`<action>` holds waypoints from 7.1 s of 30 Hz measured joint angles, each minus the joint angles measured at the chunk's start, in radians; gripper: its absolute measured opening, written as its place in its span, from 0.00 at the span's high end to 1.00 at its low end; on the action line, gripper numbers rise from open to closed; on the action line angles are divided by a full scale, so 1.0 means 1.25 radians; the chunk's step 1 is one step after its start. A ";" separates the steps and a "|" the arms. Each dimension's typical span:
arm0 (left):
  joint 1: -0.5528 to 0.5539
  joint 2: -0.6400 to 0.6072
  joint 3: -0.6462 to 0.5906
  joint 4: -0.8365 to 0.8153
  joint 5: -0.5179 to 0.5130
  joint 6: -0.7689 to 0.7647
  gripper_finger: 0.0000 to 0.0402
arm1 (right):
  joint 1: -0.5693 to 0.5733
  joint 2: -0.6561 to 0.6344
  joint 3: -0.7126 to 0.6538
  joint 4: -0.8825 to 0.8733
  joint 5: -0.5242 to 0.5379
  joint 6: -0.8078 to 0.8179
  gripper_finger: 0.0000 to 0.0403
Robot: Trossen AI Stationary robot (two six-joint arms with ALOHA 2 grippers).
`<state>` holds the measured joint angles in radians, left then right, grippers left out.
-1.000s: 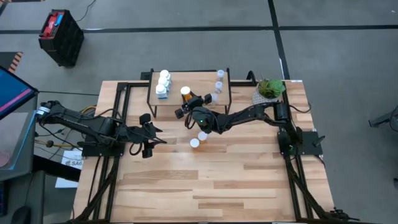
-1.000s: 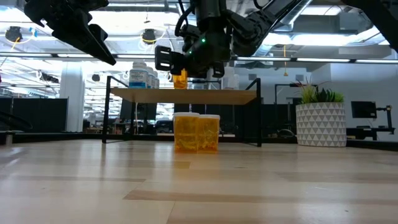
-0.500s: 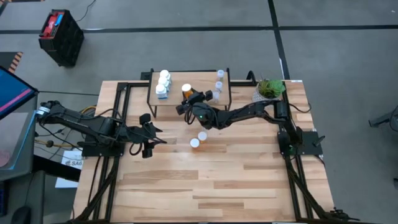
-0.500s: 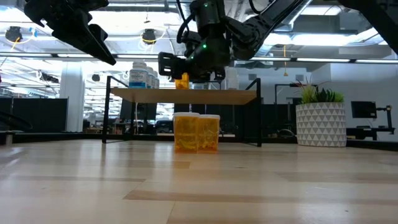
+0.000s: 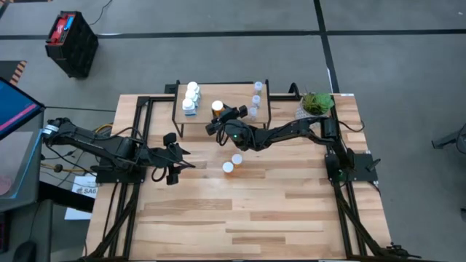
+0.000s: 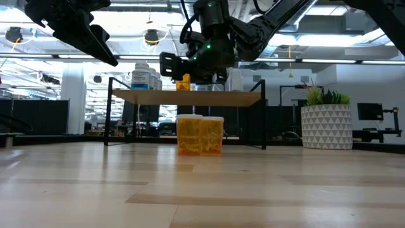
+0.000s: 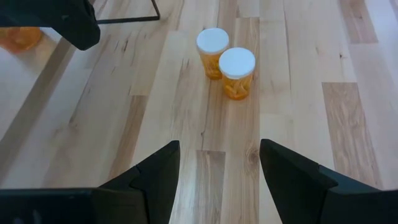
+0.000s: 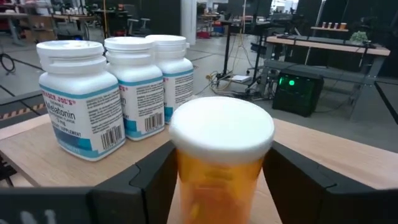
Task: Pick and place medicine bottles onto shelf by color
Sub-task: Put the bottom orange pill bottle on the shelf, then adjust the pill bottles on the shelf, then put the bottom orange pill bottle on the shelf aligned with the other orange pill bottle
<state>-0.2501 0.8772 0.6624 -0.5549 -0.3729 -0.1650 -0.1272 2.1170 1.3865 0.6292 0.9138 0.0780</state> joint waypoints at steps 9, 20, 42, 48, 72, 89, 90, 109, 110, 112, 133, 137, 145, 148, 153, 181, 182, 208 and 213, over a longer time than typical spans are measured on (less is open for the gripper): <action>0.000 0.000 0.000 0.000 0.000 -0.003 0.48 | 0.002 -0.006 0.000 0.005 0.001 -0.007 0.30; 0.000 0.000 0.000 -0.009 0.000 -0.012 0.48 | 0.012 -0.009 0.107 0.004 0.005 -0.147 0.30; 0.000 0.000 0.000 -0.009 -0.006 -0.013 0.48 | 0.157 -0.326 0.202 -1.149 -0.050 0.186 0.30; 0.000 0.000 0.000 -0.008 -0.007 -0.013 0.48 | 0.124 -0.336 0.201 -1.219 -0.264 0.172 0.30; 0.000 0.000 0.000 -0.008 -0.007 -0.016 0.48 | -0.025 -0.289 0.201 -1.253 -0.436 0.212 0.71; 0.000 0.000 0.000 -0.008 -0.006 -0.031 0.48 | -0.091 -0.289 0.201 -1.313 -0.413 0.219 0.77; 0.000 0.000 0.000 -0.008 -0.006 -0.031 0.48 | -0.094 -0.289 0.201 -1.317 -0.413 0.222 0.77; 0.014 0.000 0.000 0.179 -0.044 0.055 0.48 | -0.046 -0.325 0.255 -1.583 -0.376 0.202 0.77; 0.023 0.000 0.000 0.207 -0.041 0.075 0.48 | -0.037 -0.329 0.264 -1.608 -0.376 0.180 0.77; 0.048 0.001 0.000 0.254 -0.041 0.103 0.48 | -0.032 -0.351 0.271 -1.655 -0.376 0.131 0.77; 0.354 0.331 0.263 0.154 0.291 0.372 0.48 | -0.139 -0.622 0.274 -1.756 -0.379 0.154 0.77; 0.402 0.372 0.297 0.117 0.293 0.390 0.55 | -0.126 -0.636 0.274 -1.756 -0.380 0.171 0.77; 0.496 0.401 0.327 0.112 0.295 0.405 0.77 | -0.095 -0.622 0.274 -1.754 -0.380 0.176 0.77; 0.518 0.401 0.337 0.111 0.294 0.406 0.82 | -0.088 -0.609 0.274 -1.754 -0.380 0.173 0.77; 0.546 0.403 0.344 0.124 0.294 0.425 0.88 | -0.080 -0.583 0.274 -1.755 -0.379 0.161 0.77; 0.608 0.592 0.496 0.207 0.189 0.509 0.92 | -0.083 -0.558 0.273 -1.754 -0.374 0.141 0.77; 0.610 0.604 0.511 0.191 0.187 0.510 0.92 | -0.082 -0.558 0.273 -1.754 -0.374 0.141 0.77; 0.445 0.641 0.770 -0.394 0.396 0.369 0.75 | -0.036 -0.562 0.274 -1.760 -0.377 0.143 0.77; 0.393 0.641 0.767 -0.398 0.421 0.347 0.57 | -0.010 -0.571 0.274 -1.760 -0.377 0.140 0.77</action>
<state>0.2418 1.6791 1.6211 -1.0522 0.1528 0.2686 -0.1395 1.4028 1.7287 -1.5707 0.4423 0.2531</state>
